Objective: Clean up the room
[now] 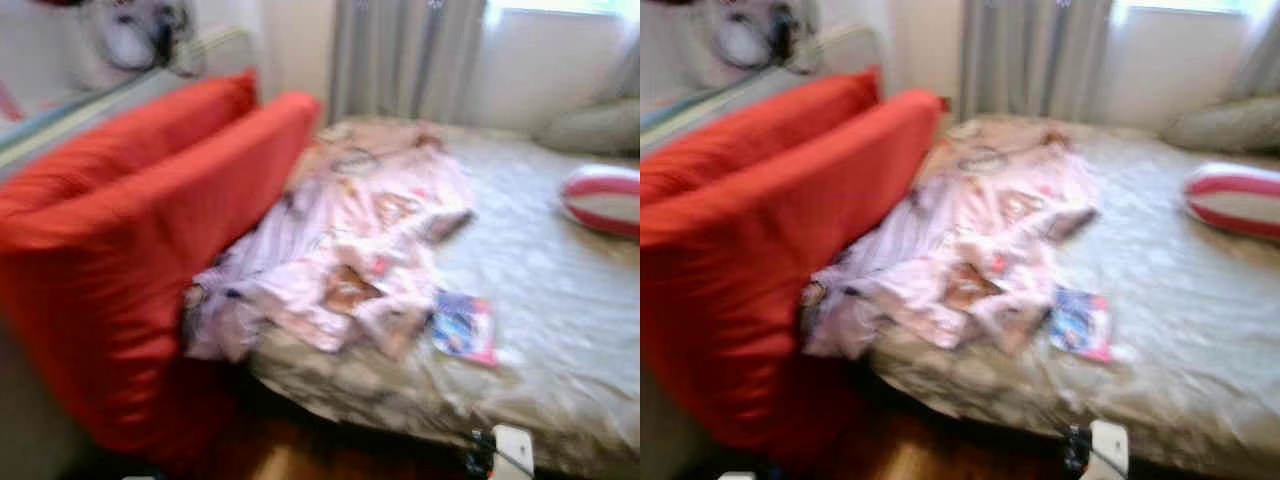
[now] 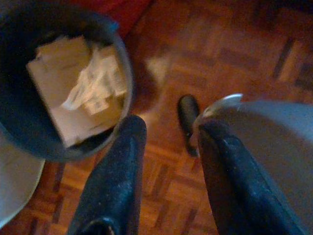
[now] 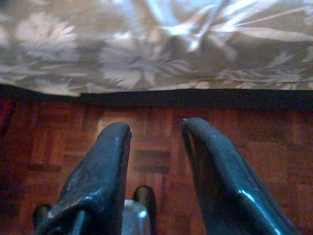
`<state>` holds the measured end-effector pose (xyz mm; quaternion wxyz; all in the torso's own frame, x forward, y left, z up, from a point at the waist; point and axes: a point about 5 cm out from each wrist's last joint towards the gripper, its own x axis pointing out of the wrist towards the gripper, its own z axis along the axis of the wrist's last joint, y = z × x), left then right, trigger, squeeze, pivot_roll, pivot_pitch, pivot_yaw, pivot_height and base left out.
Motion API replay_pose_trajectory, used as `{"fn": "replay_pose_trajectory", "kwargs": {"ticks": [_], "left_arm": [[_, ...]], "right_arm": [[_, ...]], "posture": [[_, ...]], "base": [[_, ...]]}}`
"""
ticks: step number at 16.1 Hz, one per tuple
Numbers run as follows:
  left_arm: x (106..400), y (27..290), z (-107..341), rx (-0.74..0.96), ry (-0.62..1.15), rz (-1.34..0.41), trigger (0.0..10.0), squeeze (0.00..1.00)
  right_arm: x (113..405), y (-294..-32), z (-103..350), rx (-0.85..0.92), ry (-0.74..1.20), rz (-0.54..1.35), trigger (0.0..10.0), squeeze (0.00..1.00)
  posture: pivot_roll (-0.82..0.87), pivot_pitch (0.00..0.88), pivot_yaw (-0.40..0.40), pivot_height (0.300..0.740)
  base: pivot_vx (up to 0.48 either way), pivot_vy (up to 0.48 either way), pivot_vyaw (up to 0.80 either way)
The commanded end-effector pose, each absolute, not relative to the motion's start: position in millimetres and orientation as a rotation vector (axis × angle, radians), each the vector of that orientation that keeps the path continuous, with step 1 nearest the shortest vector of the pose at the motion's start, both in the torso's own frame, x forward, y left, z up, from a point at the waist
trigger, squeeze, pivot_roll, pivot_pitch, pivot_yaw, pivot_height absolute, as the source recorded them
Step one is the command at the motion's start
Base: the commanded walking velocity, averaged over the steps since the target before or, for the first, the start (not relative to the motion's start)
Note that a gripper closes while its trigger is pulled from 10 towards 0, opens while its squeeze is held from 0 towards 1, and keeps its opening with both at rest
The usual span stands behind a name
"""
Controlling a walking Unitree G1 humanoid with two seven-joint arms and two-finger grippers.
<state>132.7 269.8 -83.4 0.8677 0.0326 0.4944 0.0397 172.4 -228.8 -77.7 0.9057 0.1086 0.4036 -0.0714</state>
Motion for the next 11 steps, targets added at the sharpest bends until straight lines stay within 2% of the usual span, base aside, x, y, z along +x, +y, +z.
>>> {"fn": "replay_pose_trajectory", "kwargs": {"ticks": [1, 7, 11], "left_arm": [[125, 272, -85, 0.082, 1.060, 0.076, 10.0, 0.00], [110, 277, -88, 0.064, 1.092, 0.112, 10.0, 0.00], [104, 279, -89, 0.087, 1.114, 0.091, 10.0, 0.00]], "right_arm": [[171, -227, -79, 0.234, 0.833, -0.141, 10.0, 0.00], [156, -228, -83, 0.240, 0.833, -0.132, 10.0, 0.00], [147, -229, -86, 0.252, 0.831, -0.155, 10.0, 0.00]], "posture": [[0.02, 0.000, -0.009, 0.740], [0.06, 0.000, -0.027, 0.740], [0.01, 0.000, -0.002, 0.740]], "base": [[0.000, -0.255, 0.00], [0.000, -0.253, 0.00], [0.000, -0.189, 0.00]]}}
